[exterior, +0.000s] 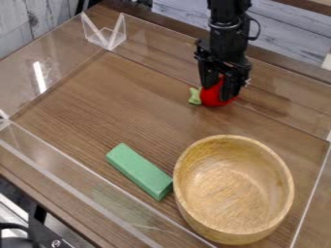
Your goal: Move the red object to the left side of the table
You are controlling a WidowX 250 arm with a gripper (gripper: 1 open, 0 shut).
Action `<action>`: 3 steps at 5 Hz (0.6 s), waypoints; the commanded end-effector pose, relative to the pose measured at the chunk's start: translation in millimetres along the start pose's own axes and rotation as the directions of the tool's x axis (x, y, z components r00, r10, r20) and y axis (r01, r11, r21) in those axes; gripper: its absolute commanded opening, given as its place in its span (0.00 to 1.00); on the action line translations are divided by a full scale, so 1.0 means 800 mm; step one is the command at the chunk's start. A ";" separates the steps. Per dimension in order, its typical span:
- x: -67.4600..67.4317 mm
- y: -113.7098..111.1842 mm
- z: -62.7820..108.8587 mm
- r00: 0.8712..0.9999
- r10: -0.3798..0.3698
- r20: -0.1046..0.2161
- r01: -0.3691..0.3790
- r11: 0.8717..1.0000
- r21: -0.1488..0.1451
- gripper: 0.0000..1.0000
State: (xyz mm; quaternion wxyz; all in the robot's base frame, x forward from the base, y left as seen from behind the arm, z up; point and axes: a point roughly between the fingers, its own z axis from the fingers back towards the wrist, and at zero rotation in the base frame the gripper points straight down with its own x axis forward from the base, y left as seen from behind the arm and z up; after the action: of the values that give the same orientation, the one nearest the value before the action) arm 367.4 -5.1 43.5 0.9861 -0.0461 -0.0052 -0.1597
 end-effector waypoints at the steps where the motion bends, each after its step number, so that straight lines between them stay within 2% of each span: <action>1: 0.008 0.007 0.026 0.998 0.016 0.062 -0.017 1.000 0.023 0.00; 3: -0.005 0.017 0.094 0.984 0.086 0.154 -0.099 0.992 0.080 0.00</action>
State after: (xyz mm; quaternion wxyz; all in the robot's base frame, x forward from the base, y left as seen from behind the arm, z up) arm 364.6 12.0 95.0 0.9919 -0.0221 -0.0541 -0.1126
